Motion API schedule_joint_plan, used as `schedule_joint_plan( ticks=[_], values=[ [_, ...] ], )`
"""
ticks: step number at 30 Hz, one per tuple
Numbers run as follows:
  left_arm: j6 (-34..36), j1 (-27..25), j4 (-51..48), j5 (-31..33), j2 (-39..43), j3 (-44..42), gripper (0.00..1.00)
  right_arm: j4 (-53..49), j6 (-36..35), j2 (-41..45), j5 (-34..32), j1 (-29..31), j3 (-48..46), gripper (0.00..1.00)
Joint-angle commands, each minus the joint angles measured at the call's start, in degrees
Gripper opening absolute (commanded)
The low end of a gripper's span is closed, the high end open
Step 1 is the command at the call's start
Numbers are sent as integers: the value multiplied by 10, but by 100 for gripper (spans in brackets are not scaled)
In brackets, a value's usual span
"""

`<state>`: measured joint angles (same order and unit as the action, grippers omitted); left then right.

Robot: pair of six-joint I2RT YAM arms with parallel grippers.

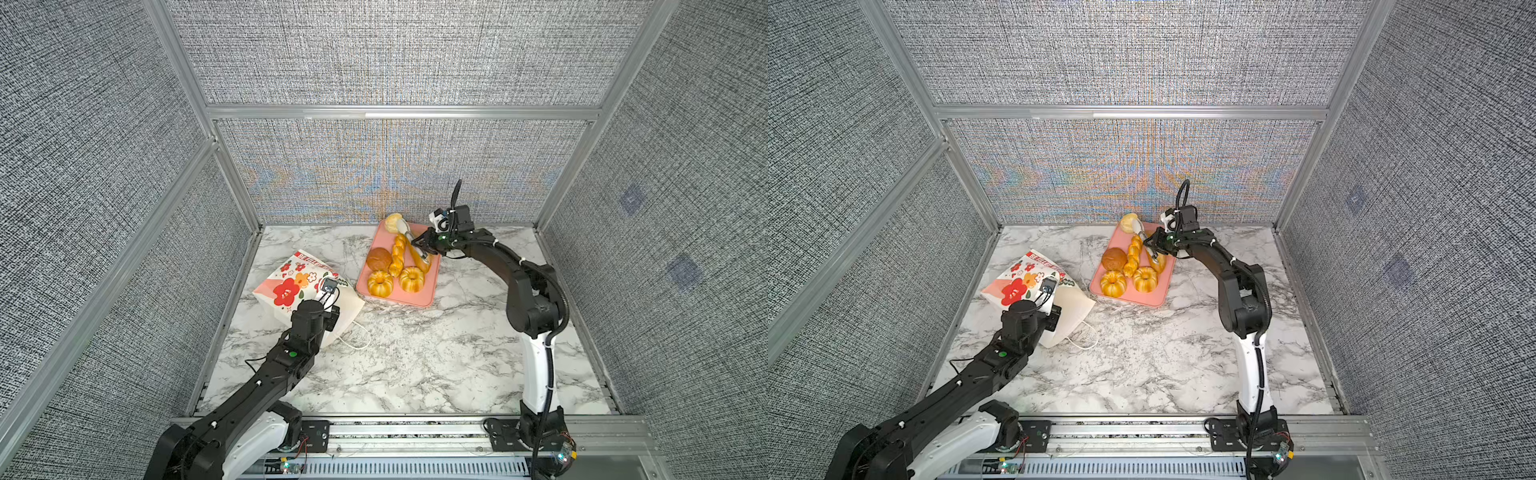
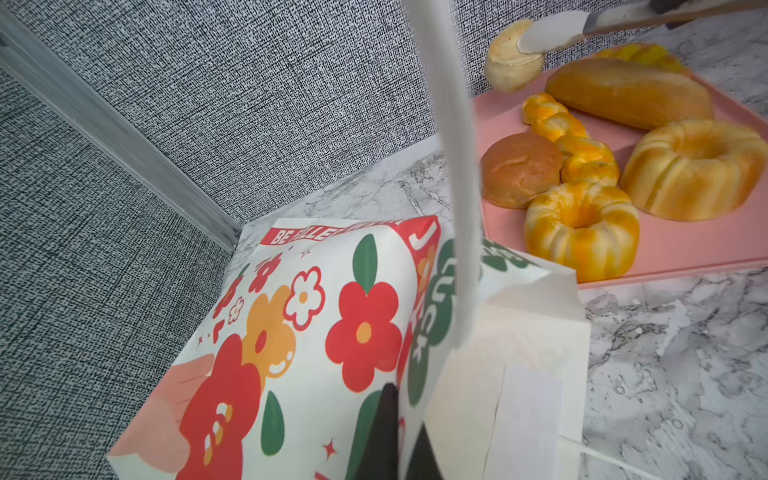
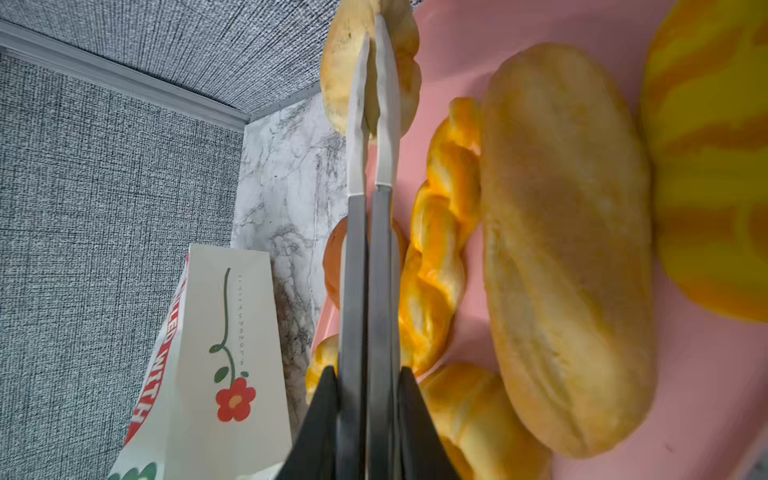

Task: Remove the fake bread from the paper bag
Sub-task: 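Carry the cream bun to the far end of the tray and release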

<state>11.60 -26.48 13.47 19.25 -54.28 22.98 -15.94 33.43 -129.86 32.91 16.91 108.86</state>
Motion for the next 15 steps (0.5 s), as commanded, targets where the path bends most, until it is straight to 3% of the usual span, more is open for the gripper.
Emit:
schedule_joint_plan(
  ticks=[1, 15],
  values=[
    [4, 1, 14, -11, -1, 1, 0, 26, 1, -28, 25, 1, 35, 0],
    [13, 0, 5, -15, 8, 0, 0, 51, 41, -76, 35, 8, 60, 0]
  ],
)
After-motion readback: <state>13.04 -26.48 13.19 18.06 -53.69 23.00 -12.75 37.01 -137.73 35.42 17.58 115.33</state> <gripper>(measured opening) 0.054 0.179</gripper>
